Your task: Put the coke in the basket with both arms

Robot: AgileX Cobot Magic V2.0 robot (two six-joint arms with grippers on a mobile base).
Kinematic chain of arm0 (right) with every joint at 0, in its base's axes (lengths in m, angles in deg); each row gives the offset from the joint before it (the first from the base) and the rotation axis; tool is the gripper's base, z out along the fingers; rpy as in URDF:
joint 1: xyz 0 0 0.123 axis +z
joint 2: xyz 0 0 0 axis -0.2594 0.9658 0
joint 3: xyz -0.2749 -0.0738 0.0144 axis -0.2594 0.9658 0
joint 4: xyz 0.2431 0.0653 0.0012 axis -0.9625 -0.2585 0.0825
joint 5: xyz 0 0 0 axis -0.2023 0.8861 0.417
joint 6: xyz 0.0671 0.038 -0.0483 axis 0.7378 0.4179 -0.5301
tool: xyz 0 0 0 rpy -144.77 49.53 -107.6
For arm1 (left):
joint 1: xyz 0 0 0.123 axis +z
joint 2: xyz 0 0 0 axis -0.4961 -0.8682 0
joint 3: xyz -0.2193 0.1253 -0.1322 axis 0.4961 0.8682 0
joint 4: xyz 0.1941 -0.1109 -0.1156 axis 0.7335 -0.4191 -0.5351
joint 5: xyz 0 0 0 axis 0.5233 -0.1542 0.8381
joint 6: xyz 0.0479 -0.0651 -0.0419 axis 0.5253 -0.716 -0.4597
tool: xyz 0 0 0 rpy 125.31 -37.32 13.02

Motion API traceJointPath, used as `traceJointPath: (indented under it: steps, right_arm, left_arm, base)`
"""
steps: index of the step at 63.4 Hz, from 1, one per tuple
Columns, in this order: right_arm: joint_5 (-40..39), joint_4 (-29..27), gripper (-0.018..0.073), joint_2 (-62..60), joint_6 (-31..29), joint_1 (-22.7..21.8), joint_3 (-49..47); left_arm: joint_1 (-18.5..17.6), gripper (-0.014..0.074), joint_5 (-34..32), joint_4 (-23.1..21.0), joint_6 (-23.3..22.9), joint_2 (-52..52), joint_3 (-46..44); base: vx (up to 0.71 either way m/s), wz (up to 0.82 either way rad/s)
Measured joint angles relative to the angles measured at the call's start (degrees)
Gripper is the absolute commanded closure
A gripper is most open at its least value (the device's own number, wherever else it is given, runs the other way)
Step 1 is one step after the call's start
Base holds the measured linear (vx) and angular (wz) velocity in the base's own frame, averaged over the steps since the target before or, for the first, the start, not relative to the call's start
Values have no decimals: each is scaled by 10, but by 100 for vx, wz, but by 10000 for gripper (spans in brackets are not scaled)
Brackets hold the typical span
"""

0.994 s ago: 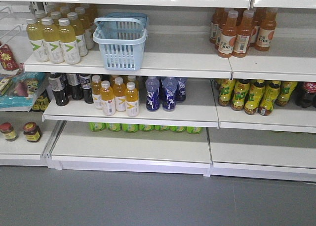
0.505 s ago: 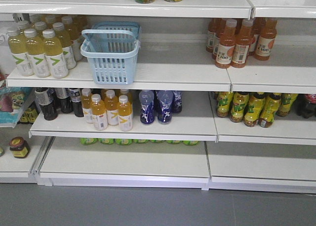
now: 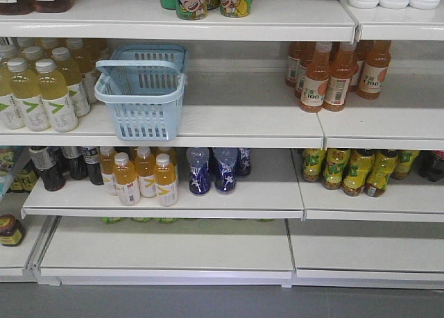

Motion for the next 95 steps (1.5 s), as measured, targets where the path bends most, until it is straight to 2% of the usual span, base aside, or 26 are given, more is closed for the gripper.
traceJointPath:
  steps: [95]
  right_arm:
    - [0, 0, 564, 0, 0, 0, 0]
  left_arm:
    - [0, 603, 0, 0, 0, 0, 0]
  base:
    - [6, -2]
